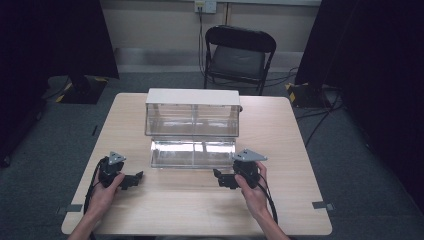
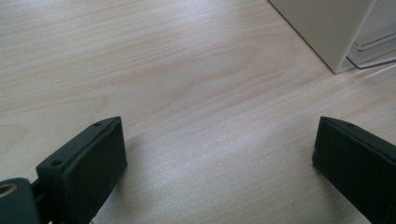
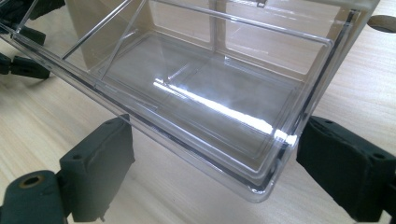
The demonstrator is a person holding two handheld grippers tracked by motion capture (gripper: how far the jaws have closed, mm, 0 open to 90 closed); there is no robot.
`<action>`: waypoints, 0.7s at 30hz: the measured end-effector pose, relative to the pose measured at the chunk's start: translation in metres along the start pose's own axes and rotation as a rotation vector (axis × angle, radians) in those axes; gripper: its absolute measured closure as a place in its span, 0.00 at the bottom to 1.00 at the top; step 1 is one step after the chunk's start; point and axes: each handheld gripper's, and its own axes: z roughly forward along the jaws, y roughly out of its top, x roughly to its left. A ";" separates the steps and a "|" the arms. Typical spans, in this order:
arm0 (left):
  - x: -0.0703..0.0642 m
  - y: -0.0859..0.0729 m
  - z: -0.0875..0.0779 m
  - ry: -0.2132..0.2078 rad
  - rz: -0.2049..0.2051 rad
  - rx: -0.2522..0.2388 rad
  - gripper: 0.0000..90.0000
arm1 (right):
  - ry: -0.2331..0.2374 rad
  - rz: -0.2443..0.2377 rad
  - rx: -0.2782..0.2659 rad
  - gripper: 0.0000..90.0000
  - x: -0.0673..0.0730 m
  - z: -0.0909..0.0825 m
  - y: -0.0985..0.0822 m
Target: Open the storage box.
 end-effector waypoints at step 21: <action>0.000 0.000 0.000 -0.002 -0.001 0.000 0.03 | 0.006 0.031 -0.022 0.13 -0.002 -0.005 0.005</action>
